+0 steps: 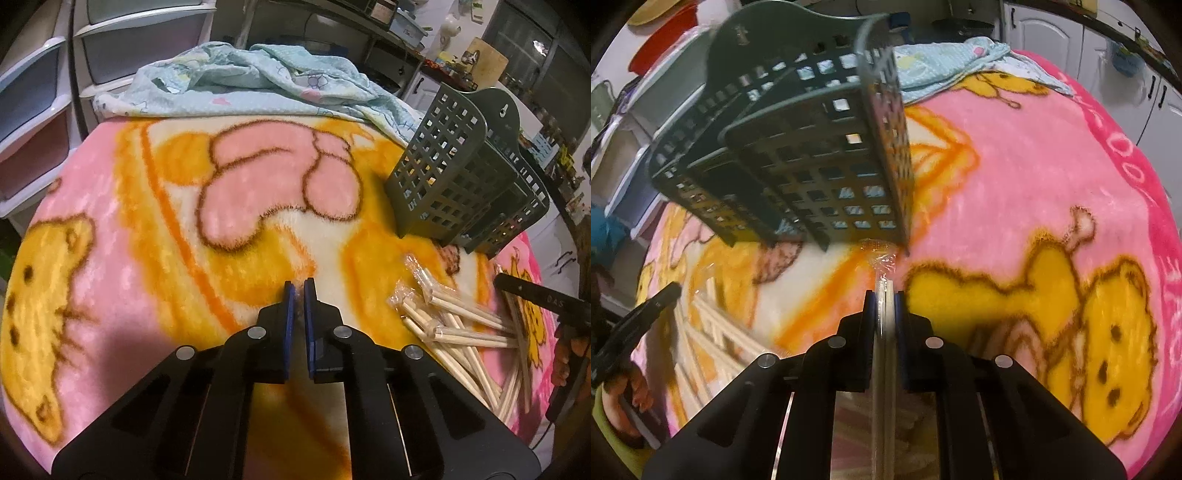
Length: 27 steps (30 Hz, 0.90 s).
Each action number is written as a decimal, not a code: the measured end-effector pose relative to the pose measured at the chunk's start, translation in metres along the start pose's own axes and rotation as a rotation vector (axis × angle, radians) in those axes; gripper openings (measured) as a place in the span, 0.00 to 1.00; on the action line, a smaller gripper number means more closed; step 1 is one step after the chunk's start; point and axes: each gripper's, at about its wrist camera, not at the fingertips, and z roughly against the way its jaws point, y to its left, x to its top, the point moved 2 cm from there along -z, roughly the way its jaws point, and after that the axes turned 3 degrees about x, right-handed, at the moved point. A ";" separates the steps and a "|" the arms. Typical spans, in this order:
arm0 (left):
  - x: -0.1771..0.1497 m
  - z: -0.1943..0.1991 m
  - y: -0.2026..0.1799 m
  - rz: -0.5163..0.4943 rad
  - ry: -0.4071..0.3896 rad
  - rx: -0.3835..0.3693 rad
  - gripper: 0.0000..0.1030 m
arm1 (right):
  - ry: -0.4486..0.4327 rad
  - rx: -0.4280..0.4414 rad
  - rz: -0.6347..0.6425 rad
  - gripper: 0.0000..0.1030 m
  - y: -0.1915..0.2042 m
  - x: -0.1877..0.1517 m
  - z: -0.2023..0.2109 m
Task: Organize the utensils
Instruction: 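Lift the chopsticks with both tools and carry them over the green caddy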
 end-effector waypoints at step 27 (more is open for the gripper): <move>0.044 0.106 -0.029 -0.081 -0.224 -0.126 0.02 | -0.230 0.059 0.256 0.10 0.076 -0.013 0.105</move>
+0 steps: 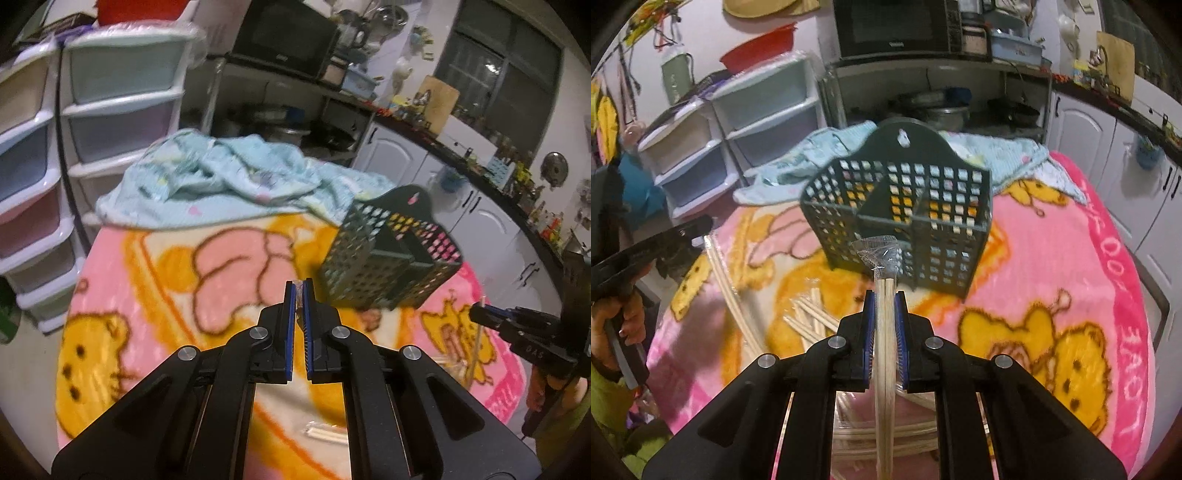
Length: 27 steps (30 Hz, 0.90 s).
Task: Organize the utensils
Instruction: 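Lift the chopsticks with both tools and carry them over the green caddy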
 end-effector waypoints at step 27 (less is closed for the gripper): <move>0.089 0.047 -0.094 -0.083 -0.181 -0.186 0.01 | -0.293 -0.001 0.067 0.10 0.005 0.068 0.091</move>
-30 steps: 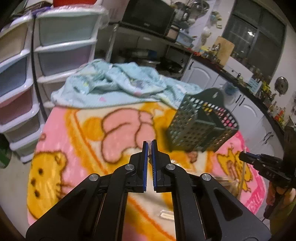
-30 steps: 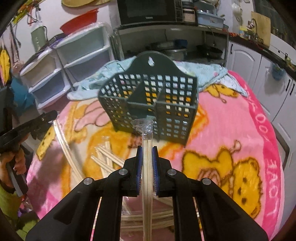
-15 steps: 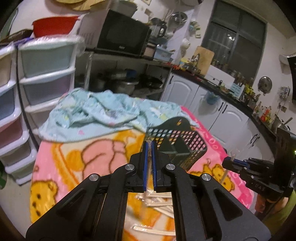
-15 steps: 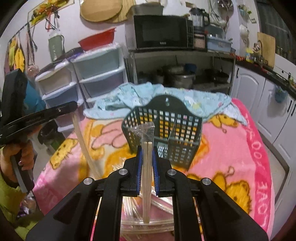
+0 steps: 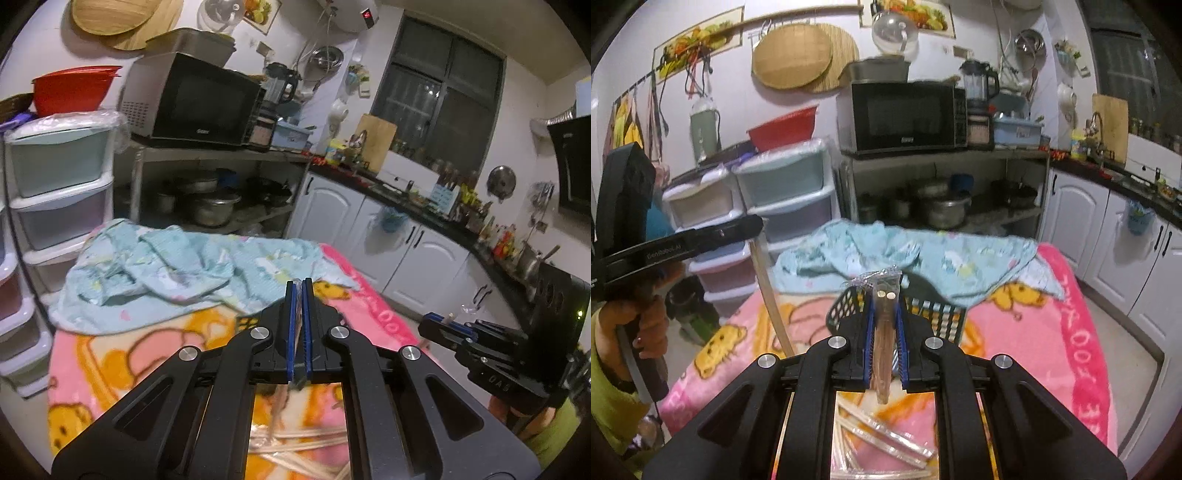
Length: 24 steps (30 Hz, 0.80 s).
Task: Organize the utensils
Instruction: 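Lift the chopsticks with both tools and carry them over the green caddy, then lower the chopsticks into the caddy and open both tools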
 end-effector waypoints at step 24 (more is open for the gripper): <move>0.069 -0.053 -0.031 -0.025 -0.082 0.007 0.01 | -0.190 -0.121 0.033 0.10 -0.024 0.062 0.001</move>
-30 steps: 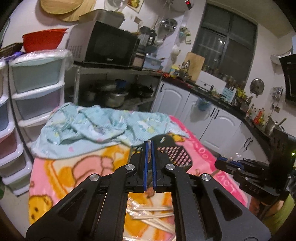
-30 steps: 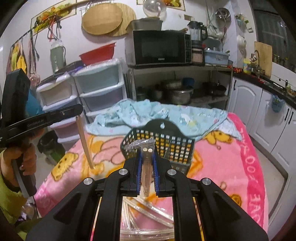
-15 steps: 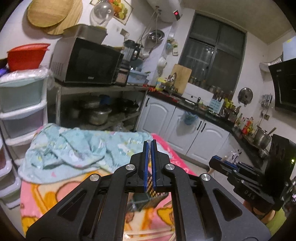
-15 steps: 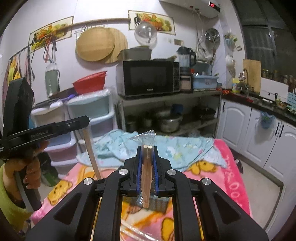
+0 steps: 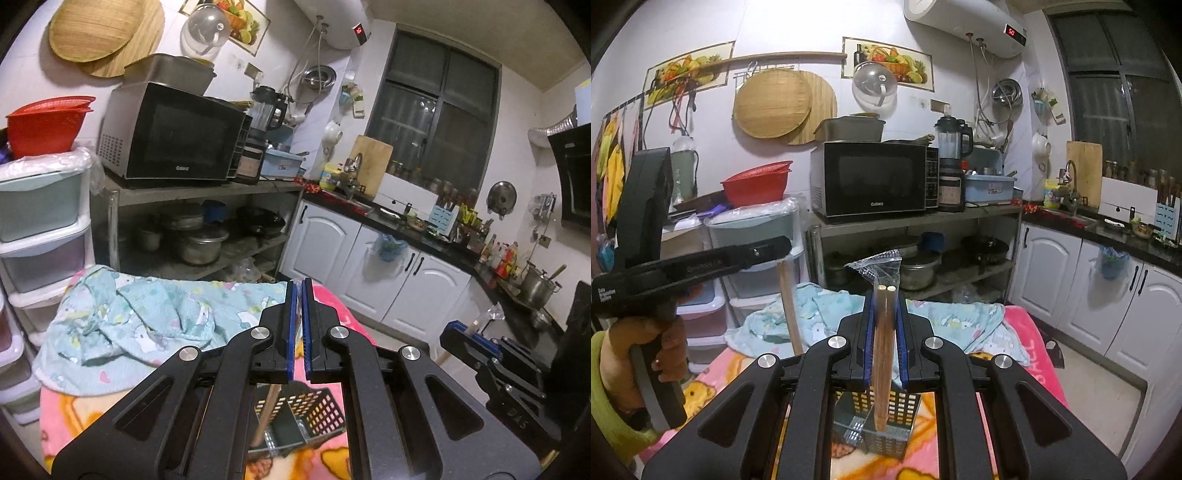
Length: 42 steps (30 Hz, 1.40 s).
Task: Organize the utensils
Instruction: 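Lower the chopsticks into the caddy and open both tools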
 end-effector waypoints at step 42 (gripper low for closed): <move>-0.077 -0.016 0.048 0.003 0.090 0.076 0.66 | 0.160 -0.052 -0.113 0.51 -0.019 -0.071 -0.052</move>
